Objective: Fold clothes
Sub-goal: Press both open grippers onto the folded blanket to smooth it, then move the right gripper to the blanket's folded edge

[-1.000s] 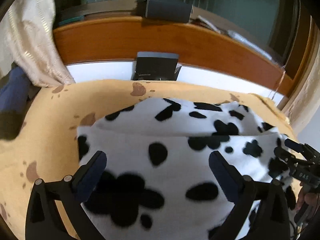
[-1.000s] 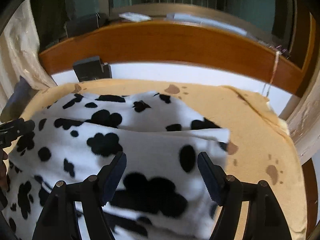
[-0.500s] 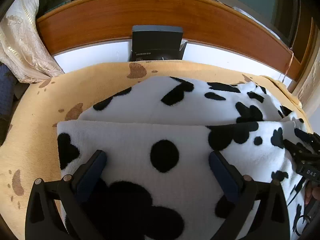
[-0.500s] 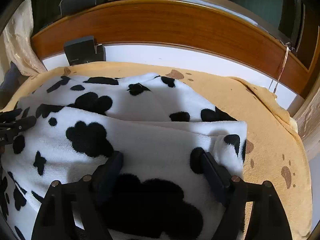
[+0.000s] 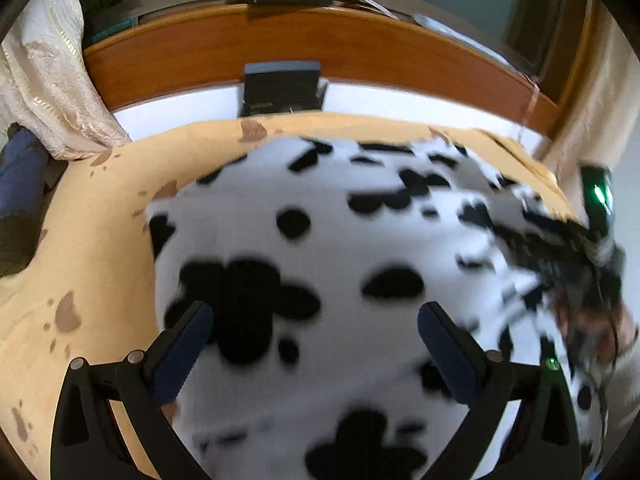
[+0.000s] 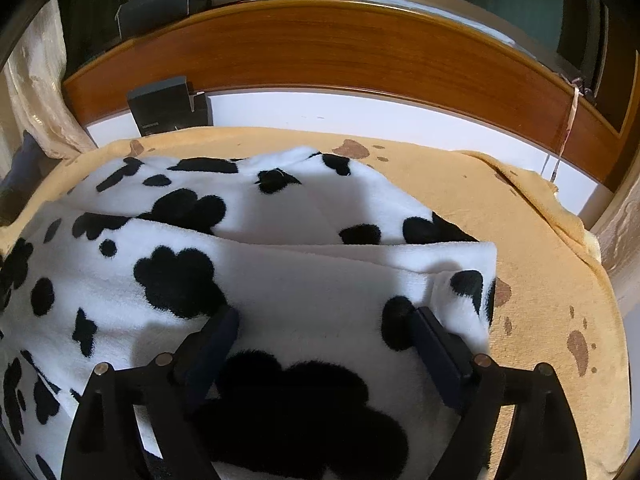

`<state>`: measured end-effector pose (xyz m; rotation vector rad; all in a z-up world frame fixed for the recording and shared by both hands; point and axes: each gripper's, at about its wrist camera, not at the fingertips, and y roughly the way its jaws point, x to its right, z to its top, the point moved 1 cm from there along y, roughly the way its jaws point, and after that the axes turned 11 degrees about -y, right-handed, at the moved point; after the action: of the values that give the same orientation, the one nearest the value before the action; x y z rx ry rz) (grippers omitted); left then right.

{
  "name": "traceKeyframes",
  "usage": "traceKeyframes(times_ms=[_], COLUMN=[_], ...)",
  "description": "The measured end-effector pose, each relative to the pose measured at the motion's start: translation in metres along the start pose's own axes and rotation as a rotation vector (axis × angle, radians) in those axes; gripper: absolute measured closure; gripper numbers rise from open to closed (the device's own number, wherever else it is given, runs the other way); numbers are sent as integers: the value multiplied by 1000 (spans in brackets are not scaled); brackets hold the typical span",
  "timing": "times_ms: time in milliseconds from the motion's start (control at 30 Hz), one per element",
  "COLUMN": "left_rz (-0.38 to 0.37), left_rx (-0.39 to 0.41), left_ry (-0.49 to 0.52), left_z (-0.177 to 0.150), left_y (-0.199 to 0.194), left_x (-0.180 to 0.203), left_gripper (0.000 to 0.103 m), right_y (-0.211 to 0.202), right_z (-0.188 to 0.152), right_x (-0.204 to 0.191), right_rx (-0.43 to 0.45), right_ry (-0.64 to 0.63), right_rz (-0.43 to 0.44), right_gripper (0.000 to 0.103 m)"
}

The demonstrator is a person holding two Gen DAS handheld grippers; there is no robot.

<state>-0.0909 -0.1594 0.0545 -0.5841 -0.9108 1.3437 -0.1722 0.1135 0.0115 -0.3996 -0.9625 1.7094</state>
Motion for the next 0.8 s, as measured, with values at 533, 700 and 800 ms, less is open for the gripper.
traceKeyframes(times_ms=[533, 700, 800], left_rz=[-108, -153, -157], left_rx=[-75, -75, -79], left_ry=[-99, -210, -221], left_z=[-117, -148, -167], left_y=[-76, -104, -119], left_x=[-73, -104, -108], left_gripper=[0, 0, 0], right_y=[-118, -151, -170], right_z=[-73, -121, -140], right_x=[-21, -38, -49], right_rx=[135, 162, 185], right_ry=[-145, -186, -219], right_rz=[139, 227, 243], right_gripper=[12, 12, 12])
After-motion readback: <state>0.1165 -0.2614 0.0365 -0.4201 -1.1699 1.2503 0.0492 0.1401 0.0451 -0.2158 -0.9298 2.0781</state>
